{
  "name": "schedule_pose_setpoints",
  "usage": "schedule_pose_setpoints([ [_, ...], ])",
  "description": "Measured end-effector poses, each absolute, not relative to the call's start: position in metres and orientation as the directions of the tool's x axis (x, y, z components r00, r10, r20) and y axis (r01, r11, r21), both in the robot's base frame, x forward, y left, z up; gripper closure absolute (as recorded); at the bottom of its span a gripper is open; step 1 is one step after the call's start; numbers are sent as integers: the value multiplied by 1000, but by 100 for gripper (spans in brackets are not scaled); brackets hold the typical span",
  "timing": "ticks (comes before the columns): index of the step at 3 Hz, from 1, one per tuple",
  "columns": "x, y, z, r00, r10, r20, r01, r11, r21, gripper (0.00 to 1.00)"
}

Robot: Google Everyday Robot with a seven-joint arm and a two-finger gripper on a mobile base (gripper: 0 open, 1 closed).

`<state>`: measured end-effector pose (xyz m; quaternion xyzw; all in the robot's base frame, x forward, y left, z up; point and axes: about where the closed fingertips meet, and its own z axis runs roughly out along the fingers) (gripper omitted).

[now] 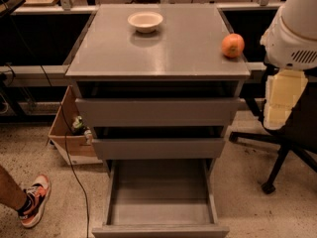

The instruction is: Place orange into bottom drawer

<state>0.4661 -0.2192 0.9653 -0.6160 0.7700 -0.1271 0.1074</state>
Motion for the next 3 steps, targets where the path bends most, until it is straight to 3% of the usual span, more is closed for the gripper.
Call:
schedule_pose_setpoints([
  [1, 537, -231, 963, -217, -974, -69, -917, 228, -327, 0],
  [3, 565, -234, 966, -222, -973, -69, -906, 232, -355, 0],
])
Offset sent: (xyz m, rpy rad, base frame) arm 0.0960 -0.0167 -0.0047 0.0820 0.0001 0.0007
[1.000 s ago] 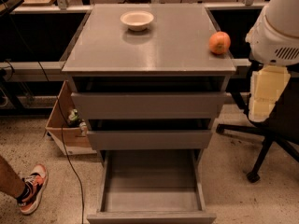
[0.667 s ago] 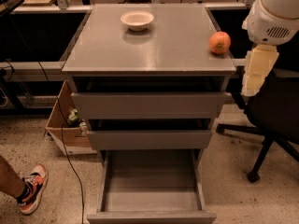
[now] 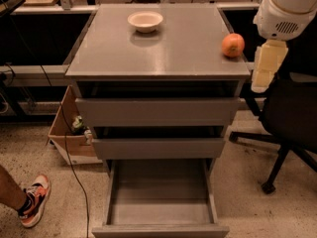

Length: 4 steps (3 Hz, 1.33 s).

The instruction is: Place orange into bottom drawer

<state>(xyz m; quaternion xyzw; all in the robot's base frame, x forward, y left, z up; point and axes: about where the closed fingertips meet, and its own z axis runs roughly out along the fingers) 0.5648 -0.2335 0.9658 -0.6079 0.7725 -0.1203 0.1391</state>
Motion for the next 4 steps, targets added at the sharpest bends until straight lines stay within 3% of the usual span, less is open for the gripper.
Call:
schedule_pose_setpoints([
  [4, 729, -269, 938, -322, -926, -196, -849, 374, -373, 0],
])
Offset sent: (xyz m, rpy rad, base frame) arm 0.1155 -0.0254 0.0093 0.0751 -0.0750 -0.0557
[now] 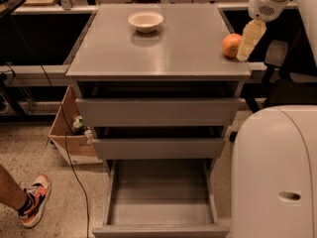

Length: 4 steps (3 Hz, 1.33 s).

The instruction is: Place orange into bottom drawer

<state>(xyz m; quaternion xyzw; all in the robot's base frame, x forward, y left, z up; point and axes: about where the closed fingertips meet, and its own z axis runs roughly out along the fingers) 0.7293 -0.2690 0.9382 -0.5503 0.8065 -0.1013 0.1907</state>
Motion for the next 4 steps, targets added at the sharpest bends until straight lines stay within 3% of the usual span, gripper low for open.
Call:
schedule_pose_setpoints([
  [2, 745, -263, 932, -317, -912, -260, -834, 399, -381, 0],
  [4, 760, -256, 922, -348, -837, -423, -804, 498, -323, 0],
])
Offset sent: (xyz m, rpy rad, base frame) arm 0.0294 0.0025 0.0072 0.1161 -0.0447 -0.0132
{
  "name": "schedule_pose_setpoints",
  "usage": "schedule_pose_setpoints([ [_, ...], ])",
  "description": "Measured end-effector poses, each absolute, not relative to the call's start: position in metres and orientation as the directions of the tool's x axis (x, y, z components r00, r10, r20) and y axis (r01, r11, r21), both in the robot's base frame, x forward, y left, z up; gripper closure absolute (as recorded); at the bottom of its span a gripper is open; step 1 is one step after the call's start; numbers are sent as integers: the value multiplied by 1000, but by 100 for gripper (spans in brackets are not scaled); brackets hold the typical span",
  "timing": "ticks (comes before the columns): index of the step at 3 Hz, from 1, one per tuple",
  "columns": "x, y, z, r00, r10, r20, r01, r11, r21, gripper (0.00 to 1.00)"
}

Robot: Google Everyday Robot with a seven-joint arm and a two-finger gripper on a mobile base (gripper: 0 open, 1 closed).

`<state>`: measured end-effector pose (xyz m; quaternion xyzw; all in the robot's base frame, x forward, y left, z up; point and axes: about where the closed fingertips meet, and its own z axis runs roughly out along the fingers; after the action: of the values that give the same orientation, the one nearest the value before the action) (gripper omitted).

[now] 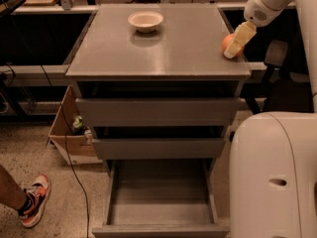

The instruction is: Place orange into bottom drawer

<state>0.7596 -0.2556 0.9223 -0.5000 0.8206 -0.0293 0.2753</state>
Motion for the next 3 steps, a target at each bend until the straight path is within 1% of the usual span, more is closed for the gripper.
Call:
schedule_pose_setpoints([
  [3, 771, -250, 906, -411, -736, -538, -769, 597, -229, 0],
])
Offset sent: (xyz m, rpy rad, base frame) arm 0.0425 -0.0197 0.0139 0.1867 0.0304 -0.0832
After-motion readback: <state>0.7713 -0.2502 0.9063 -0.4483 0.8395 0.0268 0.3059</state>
